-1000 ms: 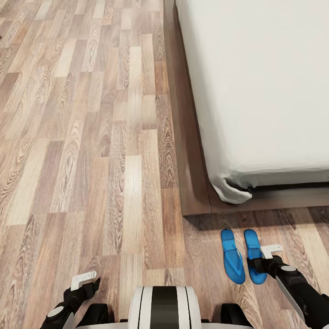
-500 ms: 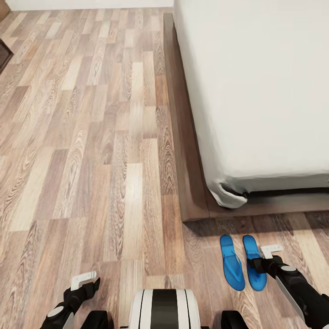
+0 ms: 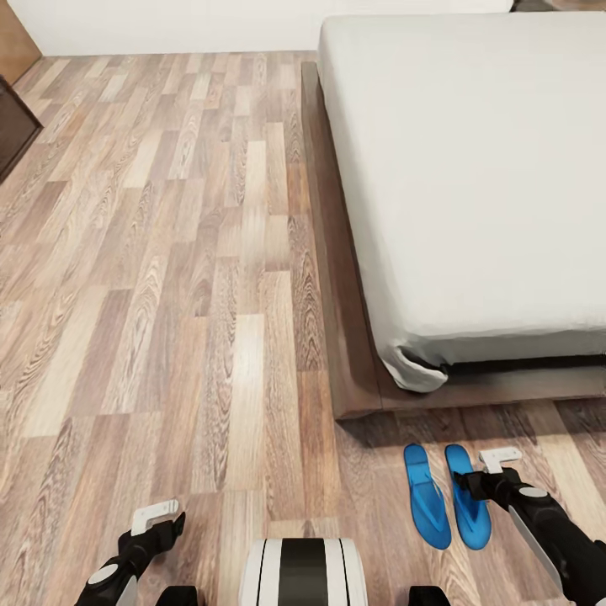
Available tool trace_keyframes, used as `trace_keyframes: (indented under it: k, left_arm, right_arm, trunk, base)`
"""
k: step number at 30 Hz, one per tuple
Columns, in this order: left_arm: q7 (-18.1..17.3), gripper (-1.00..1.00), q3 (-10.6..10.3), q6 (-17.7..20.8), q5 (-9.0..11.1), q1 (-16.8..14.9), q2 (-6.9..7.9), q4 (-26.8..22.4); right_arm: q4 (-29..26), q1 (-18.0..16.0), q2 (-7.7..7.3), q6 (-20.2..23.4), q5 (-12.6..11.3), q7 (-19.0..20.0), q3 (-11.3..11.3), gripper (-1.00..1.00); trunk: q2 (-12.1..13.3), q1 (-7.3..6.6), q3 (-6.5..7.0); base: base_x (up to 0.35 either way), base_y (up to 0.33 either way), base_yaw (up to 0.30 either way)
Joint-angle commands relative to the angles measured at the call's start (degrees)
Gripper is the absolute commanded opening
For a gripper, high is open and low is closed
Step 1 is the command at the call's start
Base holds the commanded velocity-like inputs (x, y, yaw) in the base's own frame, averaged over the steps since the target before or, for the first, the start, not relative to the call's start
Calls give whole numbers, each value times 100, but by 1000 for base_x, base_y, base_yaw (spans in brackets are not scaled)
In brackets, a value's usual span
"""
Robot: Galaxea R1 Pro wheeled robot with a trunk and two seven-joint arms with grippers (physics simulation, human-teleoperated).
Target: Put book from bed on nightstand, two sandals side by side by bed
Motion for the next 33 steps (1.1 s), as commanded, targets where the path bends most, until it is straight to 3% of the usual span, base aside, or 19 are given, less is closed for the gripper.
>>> trace_keyframes:
  k: [1, 7, 8, 9, 10, 12, 14, 16, 17, 19, 24, 28, 33]
  left_arm:
    - [-32, 100, 13, 18, 60, 0, 1, -4]
    - [-83, 100, 24, 22, 70, 0, 12, -4]
    - [-143, 100, 32, 23, 84, 0, 24, -4]
    - [-172, 100, 33, 23, 90, 0, 26, -4]
    - [-271, 100, 34, 23, 108, 0, 43, -4]
    - [-439, 100, 38, 23, 124, 0, 79, -4]
    - [-821, 100, 45, 25, 171, 0, 191, -4]
    - [-1291, 100, 65, 28, 260, 0, 354, 1]
    - [-1596, 100, 100, 36, 349, 0, 471, 4]
    - [-1867, 100, 146, 62, 455, 0, 574, 9]
    - [-2414, 100, 299, 166, 700, 13, 728, 44]
    - [-2600, 100, 370, 176, 776, 69, 758, 152]
    - [-2673, 100, 390, 173, 801, 116, 763, 262]
  right_arm:
    - [-15, 1, -15, 28, -73, -10, 15, 100]
    - [-9, 14, -52, 24, -236, 22, -8, 100]
    - [1, 23, -66, 21, -526, 250, -25, 100]
    - [2, 26, -70, 21, -632, 365, -28, 100]
    - [11, 31, -102, 20, -866, 670, -33, 100]
    - [65, 33, -175, 20, -1107, 1054, -36, 100]
    - [324, 37, -352, 19, -1422, 1728, -37, 100]
    - [959, 41, -597, 14, -1678, 2671, -35, 100]
    - [1152, 40, -639, 7, -1716, 2893, -34, 100]
    - [1565, 39, -701, -11, -1770, 3295, -37, 100]
    - [2722, 38, -777, -209, -1863, 3949, -40, 100]
    - [3289, 39, -765, -809, -1946, 4136, -35, 100]
    - [3474, 39, -756, -1283, -2057, 4184, -33, 100]
  trunk:
    - [0, -3, 20]
    - [8, -19, 153]
    - [10, -21, 175]
    - [11, -24, 197]
    - [12, -26, 219]
    - [15, -32, 263]
    - [18, -37, 308]
    - [20, -42, 352]
    - [22, -44, 374]
    - [24, -50, 419]
    - [31, -62, 529]
    - [36, -73, 618]
    - [43, -86, 729]
  base:
    - [0, 0, 0]
    - [0, 0, 0]
    - [0, 0, 0]
    - [0, 0, 0]
    - [0, 0, 0]
    - [0, 0, 0]
    - [0, 0, 0]
    - [0, 0, 0]
    - [0, 0, 0]
    - [0, 0, 0]
    - [0, 0, 0]
    - [0, 0, 0]
    - [0, 0, 0]
